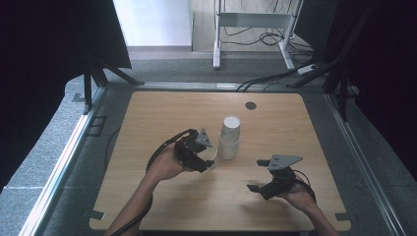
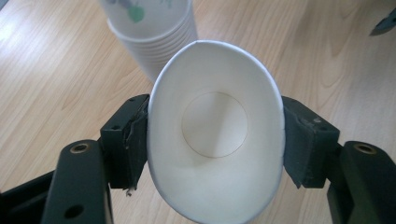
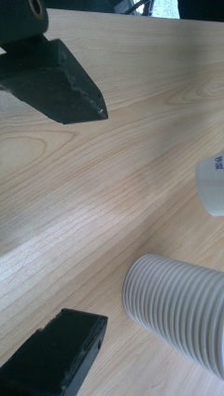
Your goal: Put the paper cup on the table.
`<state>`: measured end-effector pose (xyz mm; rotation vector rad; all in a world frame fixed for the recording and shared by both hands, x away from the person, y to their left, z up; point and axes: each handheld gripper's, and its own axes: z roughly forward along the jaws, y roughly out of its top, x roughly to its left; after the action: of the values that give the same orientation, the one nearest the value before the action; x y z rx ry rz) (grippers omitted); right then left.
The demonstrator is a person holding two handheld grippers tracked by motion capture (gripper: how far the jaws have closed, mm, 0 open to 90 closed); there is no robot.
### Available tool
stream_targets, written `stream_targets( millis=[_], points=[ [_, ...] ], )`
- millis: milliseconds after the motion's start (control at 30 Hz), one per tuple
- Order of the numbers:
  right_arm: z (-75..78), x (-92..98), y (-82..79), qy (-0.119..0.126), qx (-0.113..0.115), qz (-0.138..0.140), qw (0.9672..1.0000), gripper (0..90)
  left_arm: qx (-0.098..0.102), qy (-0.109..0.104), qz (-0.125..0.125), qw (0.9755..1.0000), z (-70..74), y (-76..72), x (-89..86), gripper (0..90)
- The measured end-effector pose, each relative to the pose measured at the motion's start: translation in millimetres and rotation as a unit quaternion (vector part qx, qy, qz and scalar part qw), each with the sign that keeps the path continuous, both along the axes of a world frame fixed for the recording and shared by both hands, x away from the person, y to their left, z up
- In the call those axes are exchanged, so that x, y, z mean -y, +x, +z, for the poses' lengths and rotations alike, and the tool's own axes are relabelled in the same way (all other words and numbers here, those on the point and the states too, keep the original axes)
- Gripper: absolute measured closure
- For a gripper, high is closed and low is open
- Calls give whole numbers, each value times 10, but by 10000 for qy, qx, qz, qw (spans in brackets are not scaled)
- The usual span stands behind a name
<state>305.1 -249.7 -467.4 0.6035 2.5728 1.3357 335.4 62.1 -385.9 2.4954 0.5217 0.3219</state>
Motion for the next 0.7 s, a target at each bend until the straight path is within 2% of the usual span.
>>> stream_targets(
  millis=[167, 200, 400, 467, 700],
  points=[
    [-16, 21, -4, -56, 53, -24, 10000, 33, 14, 159, 96, 9998, -13, 28, -26, 317],
    [-30, 34, -5, -76, 35, -37, 10000, 30, 40, 251, 147, 9996, -14, 41, -38, 317],
    [-76, 72, 5, -179, 23, -196, 9996, 16, 12, 358, 256, 9990, -14, 84, -77, 315],
    [-90, 84, 8, -215, 27, -217, 9995, 16, -21, 460, 344, 9983, -24, 112, -103, 315],
    [-125, 113, 10, -332, 55, -268, 9991, 17, -120, 594, 594, 9964, -70, 174, -195, 314]
  ],
)
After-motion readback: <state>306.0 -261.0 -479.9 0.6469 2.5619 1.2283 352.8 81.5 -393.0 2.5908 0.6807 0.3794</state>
